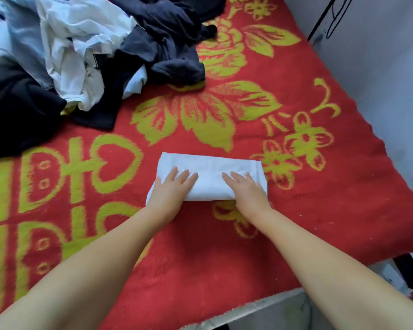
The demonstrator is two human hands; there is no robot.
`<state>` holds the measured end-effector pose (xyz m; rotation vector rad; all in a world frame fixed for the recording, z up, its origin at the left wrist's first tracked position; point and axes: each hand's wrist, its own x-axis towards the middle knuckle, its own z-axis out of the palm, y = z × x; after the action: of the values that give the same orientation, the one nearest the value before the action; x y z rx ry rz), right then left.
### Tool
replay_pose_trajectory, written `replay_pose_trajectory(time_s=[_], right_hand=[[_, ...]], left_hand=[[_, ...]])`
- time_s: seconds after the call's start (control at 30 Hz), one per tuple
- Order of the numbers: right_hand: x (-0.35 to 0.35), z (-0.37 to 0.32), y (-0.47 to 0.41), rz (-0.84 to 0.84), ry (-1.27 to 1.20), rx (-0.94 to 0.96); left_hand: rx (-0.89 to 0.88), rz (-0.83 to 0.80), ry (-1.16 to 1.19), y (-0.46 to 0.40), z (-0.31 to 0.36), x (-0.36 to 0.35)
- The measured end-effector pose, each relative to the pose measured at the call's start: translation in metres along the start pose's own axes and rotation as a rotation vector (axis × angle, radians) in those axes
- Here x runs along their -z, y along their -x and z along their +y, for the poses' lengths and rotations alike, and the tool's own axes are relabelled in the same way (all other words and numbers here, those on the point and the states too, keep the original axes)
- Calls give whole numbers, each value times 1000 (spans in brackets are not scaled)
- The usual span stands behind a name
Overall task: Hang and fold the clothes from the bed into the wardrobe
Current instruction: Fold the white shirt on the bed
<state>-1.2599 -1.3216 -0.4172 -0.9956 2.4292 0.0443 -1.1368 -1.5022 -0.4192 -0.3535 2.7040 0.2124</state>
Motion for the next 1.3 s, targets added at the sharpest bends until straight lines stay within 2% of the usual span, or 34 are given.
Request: replay_pose_trajectory(time_s=[0.13,0.3,0.5,0.67,0.87,1.0,1.17,1.3], right_hand=[[44,-34,31,36,115,124],[67,-118,98,53,241,294],[68,-244,164,52,310,635],[69,-342,212,40,453,1025],[33,-441,314,5,658,1426],[-21,-494,413,-32,778,1713],[-102,-532,538,-136,879,1927],[-174,-543,633,-157,892,2075]], left_hand=[[39,-11,-27,50,-12,44],[134,17,-67,175,-42,63],[408,22,-74,341,-82,55],[741,31,-4,474,-76,40],[1171,119,232,625,-14,-16],[1436,112,306,729,57,-69],[1657,103,435,836,144,-125],[1777,95,547,910,209,-173]])
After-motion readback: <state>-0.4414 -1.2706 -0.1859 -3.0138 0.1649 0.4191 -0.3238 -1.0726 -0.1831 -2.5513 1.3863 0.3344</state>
